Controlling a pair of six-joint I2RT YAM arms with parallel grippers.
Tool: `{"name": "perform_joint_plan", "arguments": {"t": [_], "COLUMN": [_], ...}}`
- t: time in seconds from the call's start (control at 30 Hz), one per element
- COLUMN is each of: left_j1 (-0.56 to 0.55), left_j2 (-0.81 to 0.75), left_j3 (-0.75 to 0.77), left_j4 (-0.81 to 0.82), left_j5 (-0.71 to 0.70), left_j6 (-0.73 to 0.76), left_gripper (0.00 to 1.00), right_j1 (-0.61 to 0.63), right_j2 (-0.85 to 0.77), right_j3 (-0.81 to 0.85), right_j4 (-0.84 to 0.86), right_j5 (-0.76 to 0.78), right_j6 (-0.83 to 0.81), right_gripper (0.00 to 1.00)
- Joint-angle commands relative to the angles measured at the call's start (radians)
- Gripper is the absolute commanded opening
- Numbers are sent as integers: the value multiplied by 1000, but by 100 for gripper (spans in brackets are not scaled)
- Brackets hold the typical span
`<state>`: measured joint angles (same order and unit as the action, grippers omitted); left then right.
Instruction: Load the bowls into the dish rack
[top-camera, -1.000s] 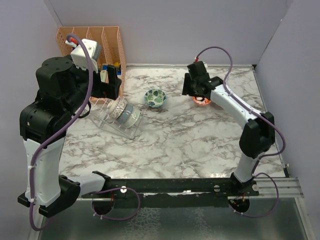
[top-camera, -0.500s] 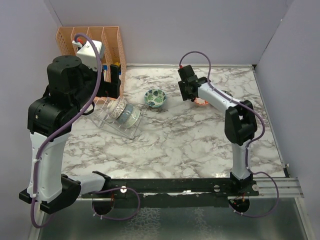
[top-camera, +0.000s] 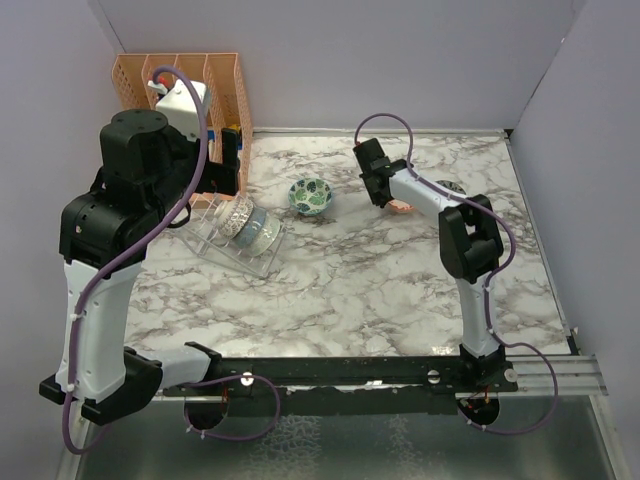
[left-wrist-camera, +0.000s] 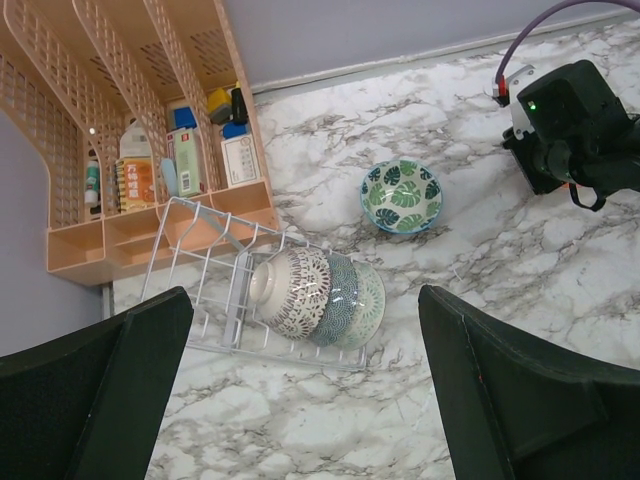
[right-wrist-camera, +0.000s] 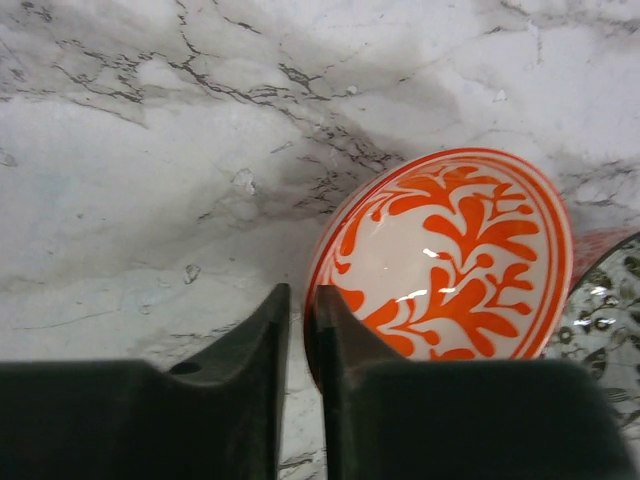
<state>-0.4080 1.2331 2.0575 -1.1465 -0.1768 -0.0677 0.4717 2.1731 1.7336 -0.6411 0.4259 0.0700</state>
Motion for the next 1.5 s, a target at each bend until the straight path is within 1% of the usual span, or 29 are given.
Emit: {"name": "perform_joint_plan", "arguments": {"t": [0.0,0.03,0.07,0.13,0.2,0.37,0.47,0.57,0.63,0.7,0.77,0.87,1.0,1.1,1.2,1.3,1.47], "left_j1": [-5,-5,-5,-5,-5,-5,-5,-5,-4,-5,-5,-5,-5,-5,-5,-5,-5], "left_j2": [5,6,5,5,3,3,0,-4,-1,0,-3,-11,-25,-38,-53,-67,-78], "left_j3": [9,12,15,20,24,52,63,88,117,144,159,162,160,154,143,132,129], "left_j4": [4,4,4,4,4,4,6,19,22,31,39,46,50,51,49,47,48], "left_j5": [-19,-19,-17,-11,-3,18,29,54,65,77,89,102,116,118,116,113,114], "left_j6": [15,16,17,19,20,22,20,12,5,0,-5,-9,-17,-16,-17,-16,-14], "left_gripper": [99,99,99,99,99,99,99,99,99,99,99,99,99,99,99,99,99], "right_j1": [-6,-5,-6,-5,-5,-6,-6,-4,0,30,82,170,266,306,339,384,452], "right_j2": [14,10,3,-24,-66,-234,-347,-465,-526,-576,-597,-581,-476,-369,-257,-155,-8], "right_j3": [13,9,5,0,-3,13,6,-86,-175,-272,-328,-348,-339,-315,-283,-259,-184], "right_j4": [36,34,32,31,40,101,162,309,451,629,785,1007,1309,1525,1679,1796,1906], "right_j5": [50,61,85,81,33,-235,-409,-592,-711,-771,-771,-746,-707,-674,-618,-532,-419], "right_j6": [-8,-2,3,18,36,131,250,417,564,718,825,944,1088,1211,1338,1454,1555], "right_gripper": [6,2,1,1,1,1,1,1,1,1,1,1,1,1,1,1,1]}}
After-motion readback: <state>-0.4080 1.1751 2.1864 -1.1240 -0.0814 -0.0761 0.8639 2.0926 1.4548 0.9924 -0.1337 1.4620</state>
